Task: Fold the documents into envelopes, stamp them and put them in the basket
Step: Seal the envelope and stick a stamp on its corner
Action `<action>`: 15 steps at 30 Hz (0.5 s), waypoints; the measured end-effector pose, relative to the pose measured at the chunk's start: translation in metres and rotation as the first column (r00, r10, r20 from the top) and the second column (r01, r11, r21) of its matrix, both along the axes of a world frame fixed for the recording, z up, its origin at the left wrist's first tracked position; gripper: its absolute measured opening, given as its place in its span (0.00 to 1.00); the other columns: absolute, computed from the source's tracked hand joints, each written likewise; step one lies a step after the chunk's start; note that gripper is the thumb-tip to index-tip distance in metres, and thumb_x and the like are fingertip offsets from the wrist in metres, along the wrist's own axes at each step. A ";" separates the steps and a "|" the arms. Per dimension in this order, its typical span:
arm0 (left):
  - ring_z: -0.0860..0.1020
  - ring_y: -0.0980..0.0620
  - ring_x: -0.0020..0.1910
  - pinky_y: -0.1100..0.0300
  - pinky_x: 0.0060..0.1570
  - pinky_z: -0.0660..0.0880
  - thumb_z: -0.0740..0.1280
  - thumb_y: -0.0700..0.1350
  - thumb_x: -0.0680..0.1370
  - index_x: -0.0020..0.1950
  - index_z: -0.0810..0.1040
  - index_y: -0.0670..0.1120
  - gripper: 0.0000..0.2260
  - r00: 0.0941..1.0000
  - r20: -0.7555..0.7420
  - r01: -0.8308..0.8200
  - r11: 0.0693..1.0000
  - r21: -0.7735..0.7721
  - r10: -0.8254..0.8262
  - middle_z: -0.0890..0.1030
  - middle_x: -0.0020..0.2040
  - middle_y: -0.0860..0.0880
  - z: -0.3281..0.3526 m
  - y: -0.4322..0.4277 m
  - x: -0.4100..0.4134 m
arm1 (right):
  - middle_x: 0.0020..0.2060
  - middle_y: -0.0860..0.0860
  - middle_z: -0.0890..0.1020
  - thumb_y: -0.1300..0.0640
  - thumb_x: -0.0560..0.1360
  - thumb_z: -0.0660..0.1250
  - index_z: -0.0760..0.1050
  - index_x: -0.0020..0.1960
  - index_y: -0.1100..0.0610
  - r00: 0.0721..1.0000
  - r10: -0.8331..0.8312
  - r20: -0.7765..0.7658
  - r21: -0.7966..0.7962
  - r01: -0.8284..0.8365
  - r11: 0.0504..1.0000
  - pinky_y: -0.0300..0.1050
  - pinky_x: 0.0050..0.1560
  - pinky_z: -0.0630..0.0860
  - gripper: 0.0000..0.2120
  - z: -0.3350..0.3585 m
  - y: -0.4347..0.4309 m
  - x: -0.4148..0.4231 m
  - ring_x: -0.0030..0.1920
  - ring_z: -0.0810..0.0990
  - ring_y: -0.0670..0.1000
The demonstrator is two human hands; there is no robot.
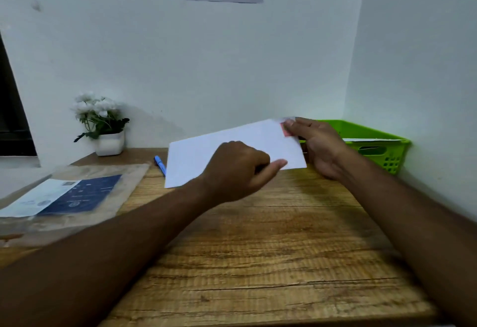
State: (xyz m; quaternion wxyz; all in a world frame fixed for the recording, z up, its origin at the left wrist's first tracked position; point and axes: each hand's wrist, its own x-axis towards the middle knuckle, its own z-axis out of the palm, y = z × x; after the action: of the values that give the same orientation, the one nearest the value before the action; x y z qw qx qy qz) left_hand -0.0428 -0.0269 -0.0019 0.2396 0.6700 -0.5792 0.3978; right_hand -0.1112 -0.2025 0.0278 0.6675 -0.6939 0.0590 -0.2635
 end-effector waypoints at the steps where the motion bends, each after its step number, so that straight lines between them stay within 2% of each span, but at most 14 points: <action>1: 0.69 0.53 0.20 0.56 0.27 0.72 0.58 0.60 0.79 0.26 0.74 0.44 0.27 0.995 -0.081 -0.061 0.996 0.064 0.066 0.72 0.21 0.52 -0.002 -0.003 -0.003 | 0.51 0.55 0.84 0.54 0.77 0.69 0.83 0.53 0.55 0.999 -0.030 0.040 0.045 0.028 0.999 0.54 0.52 0.78 0.08 0.001 0.000 0.000 0.49 0.81 0.56; 2: 0.73 0.53 0.22 0.56 0.32 0.75 0.58 0.63 0.78 0.29 0.78 0.44 0.28 0.968 -0.214 -0.100 0.985 0.138 0.128 0.75 0.22 0.51 -0.004 -0.006 -0.004 | 0.52 0.54 0.84 0.54 0.77 0.69 0.83 0.53 0.54 0.996 -0.044 0.077 0.085 0.037 0.996 0.56 0.56 0.77 0.08 0.002 0.000 0.000 0.50 0.81 0.55; 3: 0.77 0.53 0.23 0.57 0.35 0.77 0.58 0.64 0.78 0.33 0.82 0.45 0.27 0.904 -0.404 -0.071 0.979 0.192 0.144 0.78 0.24 0.50 -0.005 -0.007 -0.004 | 0.51 0.53 0.84 0.54 0.77 0.69 0.84 0.52 0.54 0.993 -0.047 0.107 0.114 0.035 0.993 0.57 0.57 0.77 0.08 0.002 0.000 0.000 0.50 0.81 0.54; 5: 0.81 0.49 0.26 0.62 0.34 0.76 0.61 0.61 0.78 0.43 0.83 0.43 0.23 0.669 -0.741 0.064 0.989 0.131 0.055 0.83 0.31 0.48 -0.007 -0.006 -0.003 | 0.49 0.51 0.84 0.53 0.77 0.68 0.83 0.53 0.53 0.988 -0.050 0.143 0.156 0.027 0.987 0.55 0.53 0.79 0.08 0.003 0.001 0.001 0.47 0.81 0.52; 6: 0.82 0.47 0.28 0.64 0.31 0.75 0.62 0.59 0.79 0.48 0.83 0.42 0.21 0.564 -0.826 0.087 0.995 0.055 -0.004 0.85 0.35 0.46 -0.007 -0.005 -0.002 | 0.47 0.50 0.84 0.53 0.78 0.67 0.83 0.53 0.53 0.987 -0.048 0.152 0.173 0.021 0.985 0.51 0.48 0.80 0.08 0.004 0.002 0.002 0.44 0.82 0.52; 8: 0.83 0.45 0.32 0.63 0.28 0.73 0.63 0.56 0.79 0.54 0.80 0.42 0.18 0.402 -0.908 0.062 0.993 -0.101 -0.117 0.85 0.40 0.45 -0.005 -0.003 0.002 | 0.44 0.51 0.84 0.56 0.78 0.66 0.81 0.52 0.55 0.987 -0.017 0.161 0.191 -0.015 0.981 0.44 0.38 0.80 0.06 0.004 0.002 0.002 0.39 0.84 0.51; 11: 0.84 0.44 0.36 0.61 0.28 0.75 0.64 0.52 0.79 0.57 0.77 0.40 0.16 0.238 -0.934 -0.002 0.961 -0.275 -0.267 0.85 0.43 0.44 0.002 -0.004 0.006 | 0.44 0.53 0.84 0.62 0.77 0.67 0.80 0.53 0.57 0.987 0.072 0.142 0.180 -0.098 0.979 0.42 0.35 0.80 0.06 0.005 0.001 0.000 0.37 0.84 0.51; 13: 0.84 0.43 0.37 0.60 0.29 0.77 0.65 0.46 0.80 0.60 0.76 0.39 0.13 0.210 -0.918 -0.041 0.935 -0.353 -0.337 0.85 0.43 0.42 0.007 -0.002 0.008 | 0.45 0.54 0.84 0.65 0.75 0.68 0.79 0.54 0.58 0.985 0.143 0.099 0.139 -0.156 0.978 0.42 0.36 0.81 0.09 0.005 0.000 -0.001 0.36 0.83 0.51; 15: 0.84 0.42 0.38 0.59 0.30 0.79 0.66 0.42 0.79 0.63 0.74 0.39 0.14 0.235 -0.898 -0.066 0.915 -0.398 -0.373 0.84 0.45 0.40 0.009 0.000 0.010 | 0.45 0.55 0.84 0.68 0.73 0.69 0.78 0.54 0.59 0.982 0.183 0.054 0.101 -0.188 0.977 0.42 0.36 0.82 0.11 0.003 0.000 0.000 0.37 0.83 0.52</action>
State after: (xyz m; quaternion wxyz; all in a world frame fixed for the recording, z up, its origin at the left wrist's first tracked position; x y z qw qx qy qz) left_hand -0.0327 -0.0271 0.0076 0.6971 0.6542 -0.2925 -0.0243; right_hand -0.1116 -0.2021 0.0304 0.7261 -0.6541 -0.0072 -0.2120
